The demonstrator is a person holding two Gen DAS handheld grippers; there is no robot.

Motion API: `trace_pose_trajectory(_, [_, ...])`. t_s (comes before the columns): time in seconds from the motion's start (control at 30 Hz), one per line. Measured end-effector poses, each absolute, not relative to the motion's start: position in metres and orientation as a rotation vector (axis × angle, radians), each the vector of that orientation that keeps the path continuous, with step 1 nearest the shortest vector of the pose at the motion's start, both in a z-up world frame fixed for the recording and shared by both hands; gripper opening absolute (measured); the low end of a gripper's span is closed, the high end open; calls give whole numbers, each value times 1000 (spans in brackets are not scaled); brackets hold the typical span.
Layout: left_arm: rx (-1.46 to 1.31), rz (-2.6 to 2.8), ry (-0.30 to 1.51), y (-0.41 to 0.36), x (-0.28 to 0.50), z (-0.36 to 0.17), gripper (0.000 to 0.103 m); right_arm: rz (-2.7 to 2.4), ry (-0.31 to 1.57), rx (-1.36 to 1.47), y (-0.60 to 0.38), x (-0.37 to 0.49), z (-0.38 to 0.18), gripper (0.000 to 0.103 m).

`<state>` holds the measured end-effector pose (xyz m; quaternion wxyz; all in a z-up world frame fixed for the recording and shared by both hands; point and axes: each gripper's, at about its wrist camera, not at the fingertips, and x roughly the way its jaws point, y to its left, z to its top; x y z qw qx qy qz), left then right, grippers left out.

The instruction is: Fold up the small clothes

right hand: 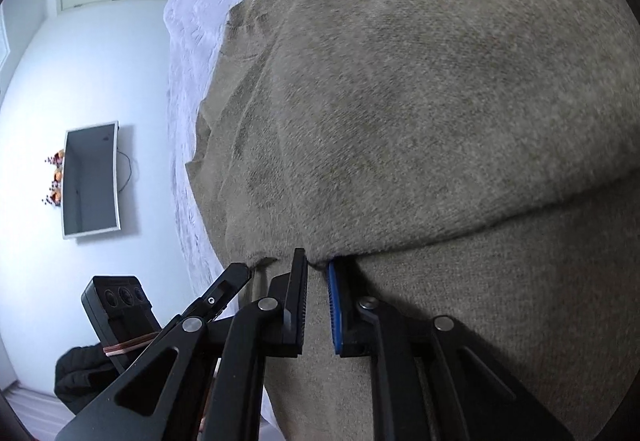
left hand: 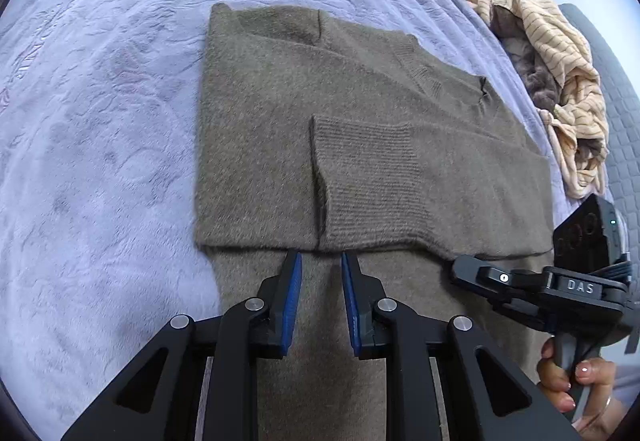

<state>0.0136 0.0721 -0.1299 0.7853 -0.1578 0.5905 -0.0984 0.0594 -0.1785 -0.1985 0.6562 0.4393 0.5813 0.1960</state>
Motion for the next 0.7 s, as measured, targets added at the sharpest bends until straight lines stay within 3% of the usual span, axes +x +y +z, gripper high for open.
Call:
trace_pose_trajectory(0.03, [-341, -207, 1277, 72, 12, -130, 27, 448, 1324, 974, -177, 59, -195, 13])
trace_pose_trajectory(0.07, [-344, -203, 1280, 72, 10, -129, 51, 452, 1329, 956, -176, 58, -193, 13])
trace_pose_trajectory(0.13, [-337, -188, 1263, 71, 7, -125, 81, 457, 1338, 921, -172, 56, -187, 13])
trace_pose_trajectory(0.33, [-270, -170, 1273, 61, 7, -124, 81, 444, 1346, 865, -173, 50, -180, 14])
trace_pose_trajectory(0.4, [-264, -167, 1274, 59, 7, -124, 81, 439, 1344, 863, -178, 46, -180, 21])
trace_pose_trajectory(0.47, [-257, -162, 1280, 59, 6, -123, 81, 440, 1338, 859, -181, 43, -178, 40])
trace_pose_trajectory(0.57, [-245, -157, 1290, 58, 2, -121, 81, 444, 1322, 839, -192, 37, -172, 57])
trace_pose_trajectory(0.7, [-232, -146, 1305, 56, -6, -117, 81, 441, 1314, 779, -197, 31, -158, 68])
